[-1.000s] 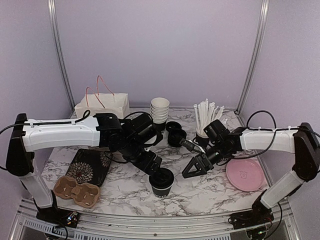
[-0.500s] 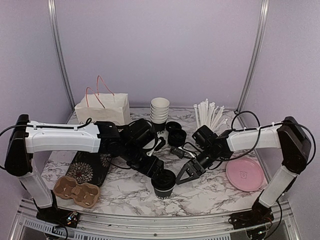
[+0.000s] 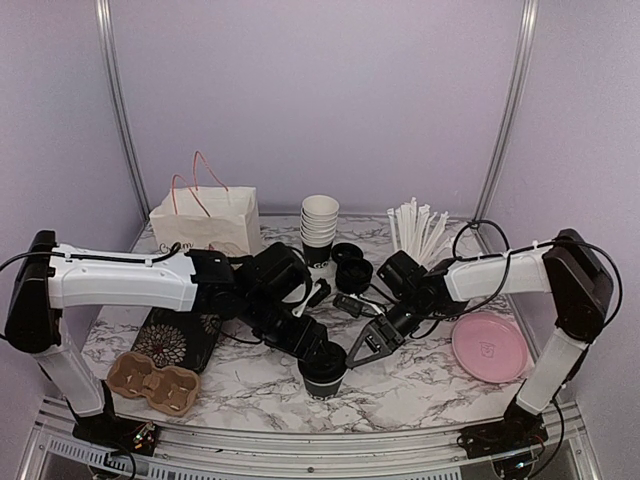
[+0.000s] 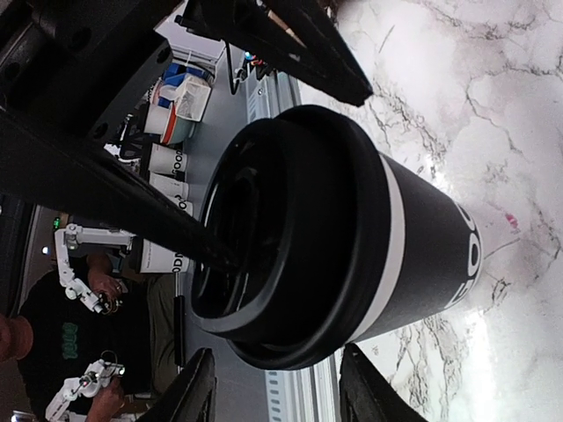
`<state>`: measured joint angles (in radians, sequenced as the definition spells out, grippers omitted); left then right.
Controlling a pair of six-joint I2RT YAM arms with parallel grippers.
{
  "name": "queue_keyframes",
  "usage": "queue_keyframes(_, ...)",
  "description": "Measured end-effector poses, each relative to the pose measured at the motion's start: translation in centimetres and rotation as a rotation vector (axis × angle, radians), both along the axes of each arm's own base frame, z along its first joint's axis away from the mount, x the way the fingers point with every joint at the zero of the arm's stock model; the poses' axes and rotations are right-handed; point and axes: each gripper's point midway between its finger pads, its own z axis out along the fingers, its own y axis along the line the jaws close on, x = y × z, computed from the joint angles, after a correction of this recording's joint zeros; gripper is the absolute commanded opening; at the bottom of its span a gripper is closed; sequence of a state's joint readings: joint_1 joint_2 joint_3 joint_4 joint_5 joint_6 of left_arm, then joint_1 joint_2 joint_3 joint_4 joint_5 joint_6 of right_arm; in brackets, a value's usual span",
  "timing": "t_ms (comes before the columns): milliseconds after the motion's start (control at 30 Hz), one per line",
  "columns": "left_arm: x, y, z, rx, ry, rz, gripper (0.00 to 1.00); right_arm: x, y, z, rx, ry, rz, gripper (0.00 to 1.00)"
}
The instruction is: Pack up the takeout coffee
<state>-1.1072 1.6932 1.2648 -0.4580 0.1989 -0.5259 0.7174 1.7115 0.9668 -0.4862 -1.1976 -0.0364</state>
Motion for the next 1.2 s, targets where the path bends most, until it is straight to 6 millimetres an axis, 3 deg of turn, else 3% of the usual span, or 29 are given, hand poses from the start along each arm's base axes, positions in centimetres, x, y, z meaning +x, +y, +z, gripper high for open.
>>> queue_keyframes(333, 0.3, 0.4, 0.4, -0.002, -0.037, 0.024, 0.85, 1.2, 0.7, 0.9, -0.014, -0.130, 0.012, 0.71)
queue_keyframes(600, 1.3, 1.4, 2.7, -0.027, -0.116, 0.076, 0.84, 0.5, -1.2, 1.0, -0.061, -0.265, 0.009, 0.60)
queue_keyframes(733, 0.8, 2.4, 2.2, -0.019, -0.095, 0.097, 0.79, -0.3, -1.8, 0.4, -0.069, -0.257, 0.024, 0.54)
queue_keyframes(900, -0.5, 3.6, 0.3, 0.010, -0.021, 0.117, 0.77, -1.3, -1.3, 0.3, -0.051, -0.225, 0.059, 0.50)
queue_keyframes(1067, -2.1, 3.9, 0.7, -0.018, 0.032, 0.112, 0.76, -2.5, -0.4, -0.2, -0.041, -0.175, 0.111, 0.48)
queue_keyframes(1200, -3.0, 3.4, 0.9, -0.038, 0.059, 0.090, 0.73, -2.3, 0.4, -0.1, -0.033, -0.153, 0.123, 0.47)
